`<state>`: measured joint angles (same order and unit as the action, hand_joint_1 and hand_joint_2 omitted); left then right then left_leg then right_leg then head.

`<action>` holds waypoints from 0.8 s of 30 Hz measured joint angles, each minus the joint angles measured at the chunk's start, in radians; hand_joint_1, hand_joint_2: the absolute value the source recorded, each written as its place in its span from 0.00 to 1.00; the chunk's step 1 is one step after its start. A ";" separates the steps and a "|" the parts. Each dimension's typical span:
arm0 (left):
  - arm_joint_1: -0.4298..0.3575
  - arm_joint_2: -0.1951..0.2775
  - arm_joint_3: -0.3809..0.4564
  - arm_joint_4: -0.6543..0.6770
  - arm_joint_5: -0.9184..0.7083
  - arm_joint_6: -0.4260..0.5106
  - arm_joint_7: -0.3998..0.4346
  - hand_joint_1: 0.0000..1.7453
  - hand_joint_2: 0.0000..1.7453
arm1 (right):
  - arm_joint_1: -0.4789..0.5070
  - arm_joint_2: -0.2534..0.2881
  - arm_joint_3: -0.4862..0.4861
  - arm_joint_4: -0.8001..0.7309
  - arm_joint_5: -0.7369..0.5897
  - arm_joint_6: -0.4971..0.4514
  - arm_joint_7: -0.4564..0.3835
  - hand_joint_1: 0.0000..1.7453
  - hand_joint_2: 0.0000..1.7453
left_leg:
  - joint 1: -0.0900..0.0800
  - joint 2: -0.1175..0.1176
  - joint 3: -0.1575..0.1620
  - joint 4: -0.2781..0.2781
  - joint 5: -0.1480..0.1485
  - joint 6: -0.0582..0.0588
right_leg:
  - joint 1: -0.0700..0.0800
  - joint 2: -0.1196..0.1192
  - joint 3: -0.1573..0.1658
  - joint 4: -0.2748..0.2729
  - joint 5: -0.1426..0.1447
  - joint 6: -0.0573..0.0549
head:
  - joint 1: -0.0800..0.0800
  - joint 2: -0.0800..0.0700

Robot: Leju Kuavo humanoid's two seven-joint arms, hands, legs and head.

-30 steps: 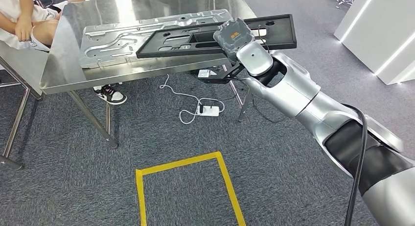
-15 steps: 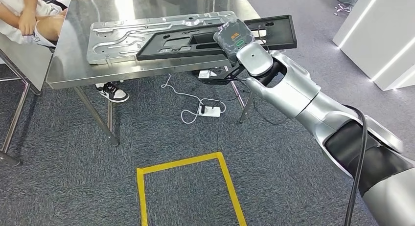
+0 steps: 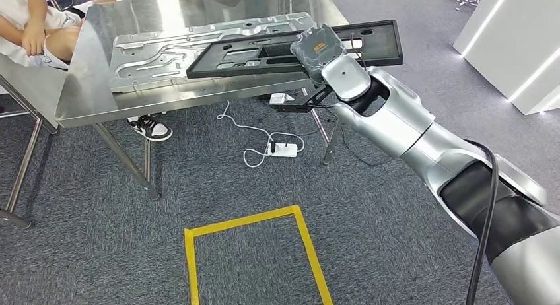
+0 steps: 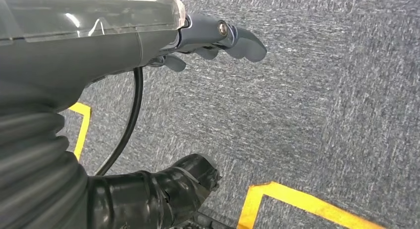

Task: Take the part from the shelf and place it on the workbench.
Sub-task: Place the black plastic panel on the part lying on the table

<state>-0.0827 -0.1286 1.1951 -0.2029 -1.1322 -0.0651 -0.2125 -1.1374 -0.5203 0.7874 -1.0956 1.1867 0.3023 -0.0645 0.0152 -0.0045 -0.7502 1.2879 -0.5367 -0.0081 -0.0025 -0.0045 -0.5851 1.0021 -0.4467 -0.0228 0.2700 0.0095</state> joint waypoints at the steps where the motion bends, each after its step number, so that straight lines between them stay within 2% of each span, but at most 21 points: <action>1: 0.000 0.000 0.000 0.000 0.000 0.000 0.000 0.00 1.00 | 0.001 0.000 0.000 0.000 0.000 0.000 0.000 1.00 1.00 | 0.001 0.000 0.020 -0.047 0.034 0.000 | -0.001 0.001 0.002 0.005 -0.005 0.002 | 0.000 0.000; 2: 0.000 0.001 0.000 0.000 0.000 0.000 0.000 0.00 1.00 | 0.002 0.000 0.000 0.000 -0.001 0.000 0.000 1.00 1.00 | 0.001 0.001 0.050 -0.115 0.069 0.002 | -0.001 0.002 0.003 0.011 -0.011 0.005 | 0.000 0.000; 4: -0.001 0.001 0.000 0.000 0.000 0.001 0.000 0.00 1.00 | 0.001 -0.001 0.000 0.000 -0.001 0.000 0.000 1.00 1.00 | -0.001 0.001 0.102 -0.219 0.105 0.009 | 0.002 0.004 0.001 0.024 -0.022 0.015 | 0.000 0.000; 5: -0.001 0.001 0.000 0.000 0.000 0.001 0.001 0.00 1.00 | 0.000 -0.002 0.000 0.000 -0.001 0.001 0.000 1.00 1.00 | -0.003 0.000 0.111 -0.239 0.105 0.012 | 0.004 0.004 -0.001 0.027 -0.025 0.020 | 0.000 0.000; 8: -0.001 0.001 0.001 0.000 0.000 0.001 0.002 0.00 1.00 | 0.001 -0.005 0.000 0.000 -0.001 0.002 0.000 1.00 1.00 | -0.003 -0.001 0.114 -0.247 0.105 0.025 | 0.003 0.005 -0.004 0.029 -0.028 0.035 | 0.000 0.000; 9: -0.001 0.001 0.001 0.000 -0.001 0.001 0.002 0.00 1.00 | 0.000 -0.006 0.000 0.000 -0.001 0.003 0.000 1.00 1.00 | -0.001 -0.001 0.118 -0.252 0.106 0.031 | 0.002 0.005 -0.010 0.042 -0.038 0.041 | 0.000 0.000; 11: -0.002 0.000 0.001 0.000 -0.002 0.001 0.002 0.00 1.00 | -0.003 -0.008 0.000 0.000 -0.001 0.005 0.000 1.00 1.00 | 0.003 -0.001 0.125 -0.260 0.107 0.040 | -0.003 0.005 -0.050 0.125 -0.083 0.052 | 0.000 0.000; 13: -0.002 0.000 0.001 0.000 -0.004 0.001 0.002 0.00 1.00 | -0.003 -0.008 0.001 0.001 -0.001 0.007 -0.001 1.00 1.00 | 0.003 -0.001 0.127 -0.261 0.105 0.044 | -0.007 0.005 -0.122 0.257 -0.132 0.059 | 0.000 0.000; 14: -0.002 0.000 0.001 0.000 -0.004 0.001 0.002 0.00 1.00 | -0.001 -0.008 0.003 0.002 -0.001 0.007 -0.001 1.00 1.00 | 0.003 -0.002 0.129 -0.261 0.102 0.045 | -0.009 0.005 -0.149 0.299 -0.138 0.062 | 0.000 0.000; 15: -0.001 0.000 0.001 0.000 -0.005 0.001 0.002 0.00 1.00 | 0.001 -0.008 0.004 0.002 -0.001 0.008 -0.002 1.00 1.00 | 0.003 -0.002 0.132 -0.261 0.100 0.045 | -0.011 0.005 -0.158 0.303 -0.122 0.062 | 0.000 0.000; 16: -0.001 0.000 0.001 0.000 -0.005 0.001 0.002 0.00 1.00 | 0.002 -0.008 0.005 0.003 -0.001 0.008 -0.002 1.00 1.00 | 0.003 -0.002 0.136 -0.261 0.097 0.044 | -0.012 0.005 -0.146 0.265 -0.088 0.061 | 0.000 0.000; 17: -0.001 0.000 0.001 0.000 -0.006 0.001 0.002 0.00 1.00 | 0.002 -0.009 0.006 0.003 -0.001 0.008 -0.002 1.00 1.00 | 0.003 -0.003 0.142 -0.261 0.094 0.042 | -0.012 0.004 -0.117 0.197 -0.043 0.058 | 0.000 0.000; 18: -0.002 -0.001 0.001 0.000 -0.006 0.001 0.002 0.00 1.00 | 0.000 -0.009 0.006 0.003 -0.001 0.008 -0.002 1.00 1.00 | 0.003 -0.003 0.146 -0.261 0.091 0.040 | -0.010 0.005 -0.084 0.127 -0.010 0.053 | 0.000 0.000; 19: -0.002 -0.002 0.001 0.000 -0.006 0.001 0.002 0.00 1.00 | -0.003 -0.009 0.006 0.003 -0.001 0.007 -0.002 1.00 1.00 | 0.002 -0.003 0.147 -0.260 0.089 0.037 | -0.007 0.005 -0.057 0.068 0.011 0.048 | 0.000 0.000; 20: -0.002 -0.003 0.001 0.000 -0.007 0.001 0.002 0.00 1.00 | -0.005 -0.009 0.006 0.003 -0.001 0.008 -0.002 1.00 1.00 | 0.001 -0.003 0.147 -0.260 0.088 0.033 | -0.003 0.004 -0.042 0.036 0.018 0.044 | 0.000 0.000; 22: -0.003 -0.003 0.001 0.000 -0.008 0.001 0.003 0.00 1.00 | -0.007 -0.009 0.006 0.003 -0.001 0.008 -0.002 1.00 1.00 | 0.001 -0.003 0.144 -0.262 0.088 0.023 | 0.002 0.005 -0.037 0.020 0.013 0.037 | 0.000 0.000; 24: -0.003 -0.004 0.001 0.000 -0.008 0.001 0.003 0.00 1.00 | -0.008 -0.009 0.007 0.003 -0.001 0.007 -0.003 1.00 1.00 | 0.000 -0.001 0.141 -0.253 0.077 0.014 | -0.004 0.004 -0.030 0.010 0.015 0.027 | -0.001 0.000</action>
<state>-0.0855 -0.1325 1.1963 -0.2029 -1.1401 -0.0645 -0.2095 -1.1452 -0.5290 0.7942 -1.0925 1.1854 0.3098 -0.0670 0.0156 -0.0058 -0.6090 1.0352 -0.4593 0.0057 -0.0061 -0.0007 -0.6151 1.0125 -0.4314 0.0040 0.2692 0.0096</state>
